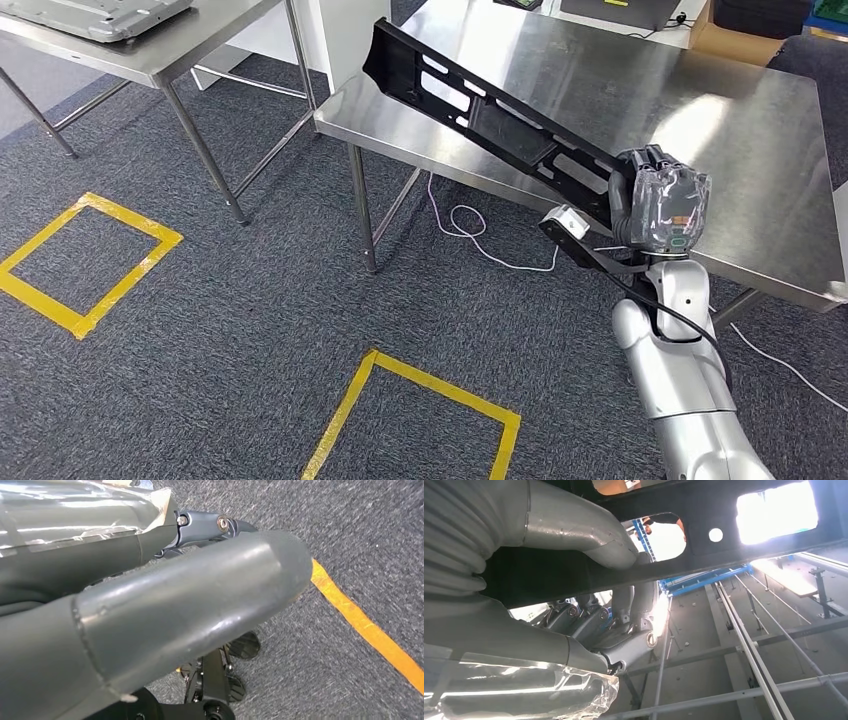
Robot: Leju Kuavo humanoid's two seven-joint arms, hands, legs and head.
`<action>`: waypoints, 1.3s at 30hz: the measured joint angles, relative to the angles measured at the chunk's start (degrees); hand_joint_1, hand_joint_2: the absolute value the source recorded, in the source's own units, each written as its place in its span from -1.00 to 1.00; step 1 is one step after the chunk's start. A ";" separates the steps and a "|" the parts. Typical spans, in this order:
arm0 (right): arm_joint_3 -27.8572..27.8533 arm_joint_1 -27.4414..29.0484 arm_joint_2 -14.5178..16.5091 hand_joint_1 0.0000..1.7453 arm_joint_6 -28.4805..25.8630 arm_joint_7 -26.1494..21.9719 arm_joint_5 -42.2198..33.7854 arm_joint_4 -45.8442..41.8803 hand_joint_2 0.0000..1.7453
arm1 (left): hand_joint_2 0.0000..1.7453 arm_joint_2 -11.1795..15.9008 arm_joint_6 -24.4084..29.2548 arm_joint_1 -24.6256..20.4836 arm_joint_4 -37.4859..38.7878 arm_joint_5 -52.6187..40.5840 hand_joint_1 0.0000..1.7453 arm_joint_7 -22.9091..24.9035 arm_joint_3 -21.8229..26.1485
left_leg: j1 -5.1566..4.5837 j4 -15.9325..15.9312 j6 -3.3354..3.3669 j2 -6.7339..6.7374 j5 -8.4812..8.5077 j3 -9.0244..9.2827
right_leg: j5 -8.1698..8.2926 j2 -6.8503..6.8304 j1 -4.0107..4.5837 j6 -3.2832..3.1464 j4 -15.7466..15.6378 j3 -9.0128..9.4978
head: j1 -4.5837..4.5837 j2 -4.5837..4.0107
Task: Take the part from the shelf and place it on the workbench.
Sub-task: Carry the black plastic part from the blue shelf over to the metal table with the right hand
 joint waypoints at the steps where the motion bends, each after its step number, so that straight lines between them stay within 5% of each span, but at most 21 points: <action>1: -0.01 0.06 -0.05 1.00 0.02 0.16 0.23 -0.15 1.00 | -1.00 -0.03 -0.15 -0.02 0.00 0.01 -1.00 -0.01 0.00 | 0.13 -0.44 0.35 0.11 0.18 0.22 | 0.12 0.06 0.05 0.23 -0.27 0.09 | 0.00 0.00; 4: -0.03 -0.05 -0.34 1.00 0.10 0.51 0.69 -0.65 1.00 | -1.00 -0.19 -0.54 -0.04 0.00 0.07 -1.00 -0.12 0.00 | 0.80 -2.57 1.25 0.75 1.19 1.36 | -1.46 -1.06 0.17 0.33 2.66 -1.54 | 0.22 0.00; 6: -0.04 -0.10 -0.49 1.00 0.31 0.62 0.73 -0.70 1.00 | -1.00 -0.23 -0.67 0.00 0.00 0.17 -1.00 -0.28 0.00 | 0.92 -2.91 1.42 1.18 1.35 1.54 | -4.39 -1.73 -0.22 0.16 9.71 -5.11 | 0.40 0.00; 8: -0.03 0.01 -0.66 1.00 0.73 0.65 0.76 -0.57 1.00 | -1.00 -0.25 -0.79 0.09 0.00 0.37 -1.00 -0.49 0.01 | 0.96 -2.87 1.18 1.50 1.21 1.50 | -5.73 -1.89 -0.79 0.66 14.66 -7.68 | 0.43 0.00; 9: -0.02 0.02 -0.75 1.00 0.89 0.65 0.79 -0.47 1.00 | -1.00 -0.25 -0.89 0.18 0.00 0.48 -1.00 -0.60 0.02 | 1.06 -2.82 0.91 1.60 1.10 1.49 | -5.22 -2.03 -1.22 1.28 14.15 -7.44 | 0.42 0.00; 12: 0.03 -0.10 -0.85 1.00 1.08 0.64 0.78 -0.22 1.00 | -1.00 -0.11 -1.09 0.43 -0.03 0.64 -1.00 -0.85 0.03 | 1.37 -1.84 -0.73 1.74 0.25 1.35 | -1.87 -3.05 -2.56 3.57 4.44 -2.14 | 0.56 0.00; 13: 0.06 -0.14 -0.85 1.00 1.10 0.62 0.73 -0.16 1.00 | -1.00 -0.01 -1.13 0.51 -0.05 0.67 -1.00 -0.92 0.03 | 1.34 -1.36 -1.32 1.76 -0.13 1.23 | -1.41 -3.20 -2.70 3.52 2.35 -0.89 | 0.52 0.00; 15: 0.14 -0.18 -0.87 1.00 1.21 0.56 0.66 0.02 1.00 | -1.00 0.06 -1.20 0.62 -0.07 0.73 -1.00 -1.03 0.04 | 1.41 -0.68 -2.19 1.81 -0.60 0.97 | -1.57 -2.90 -2.42 2.38 1.98 -0.44 | 0.38 0.00; 19: 0.17 -0.48 -1.02 1.00 1.29 0.47 0.64 0.20 1.00 | -1.00 -0.26 -1.25 0.65 -0.02 0.77 -1.00 -1.07 0.04 | 2.21 2.68 -2.82 1.91 -2.60 -0.50 | -2.08 -2.35 -1.83 0.44 2.56 -0.43 | 0.08 0.00; 22: 0.16 -0.73 -1.11 1.00 1.29 0.47 0.64 0.24 1.00 | -1.00 -0.30 -1.25 0.74 -0.02 0.77 -1.00 -1.07 0.04 | 1.69 13.28 -1.89 1.66 -6.23 -6.66 | -2.51 -2.14 -0.70 -0.60 2.53 -0.02 | 0.01 0.00; 24: 0.17 -0.69 -1.09 1.00 1.29 0.47 0.64 0.33 1.00 | -1.00 -0.32 -1.25 0.87 -0.02 0.77 -1.00 -1.07 0.04 | 1.03 15.45 -0.86 1.46 -5.29 -8.91 | -2.85 -1.91 0.06 -1.20 2.53 0.38 | 0.02 0.00; 28: 0.18 -0.78 -1.07 1.00 1.43 0.45 0.65 0.39 1.00 | -1.00 -0.22 -1.27 0.86 -0.04 0.85 -1.00 -1.17 0.04 | -0.94 3.25 1.80 0.77 1.70 -4.17 | -3.43 -1.59 0.75 -1.86 2.37 1.28 | 0.07 0.01; 31: 0.19 -0.85 -1.21 1.00 1.71 0.40 0.34 0.37 1.00 | -1.00 -0.16 -1.30 0.84 -0.04 0.95 -1.00 -1.36 0.05 | -1.72 0.92 2.31 0.92 1.79 -3.05 | -3.66 -1.55 0.72 -1.56 2.05 1.34 | 0.03 0.00; 34: 0.21 -0.97 -1.75 1.00 1.85 -0.03 -0.36 0.23 1.00 | -1.00 -0.28 -1.34 0.87 -0.03 1.03 -1.00 -1.43 0.07 | -1.17 -0.92 2.47 1.12 2.29 -1.68 | -4.72 -1.87 0.83 -1.29 4.02 0.36 | 0.10 0.00; 37: 0.25 -1.09 -2.20 1.00 1.88 -0.25 -0.78 0.22 1.00 | -1.00 -0.37 -1.39 0.87 -0.02 1.04 -1.00 -1.46 0.07 | -0.92 -1.46 2.58 1.20 2.15 -0.92 | -7.77 -2.04 0.38 -1.02 13.33 -4.87 | 0.28 0.00; 39: 0.32 -0.99 -2.31 1.00 1.90 -0.26 -0.89 0.32 1.00 | -1.00 -0.45 -1.43 0.88 -0.02 1.03 -1.00 -1.46 0.07 | -0.82 -1.40 2.38 1.19 1.81 -0.68 | -7.70 -2.09 -0.14 -0.14 16.08 -7.15 | 0.30 0.00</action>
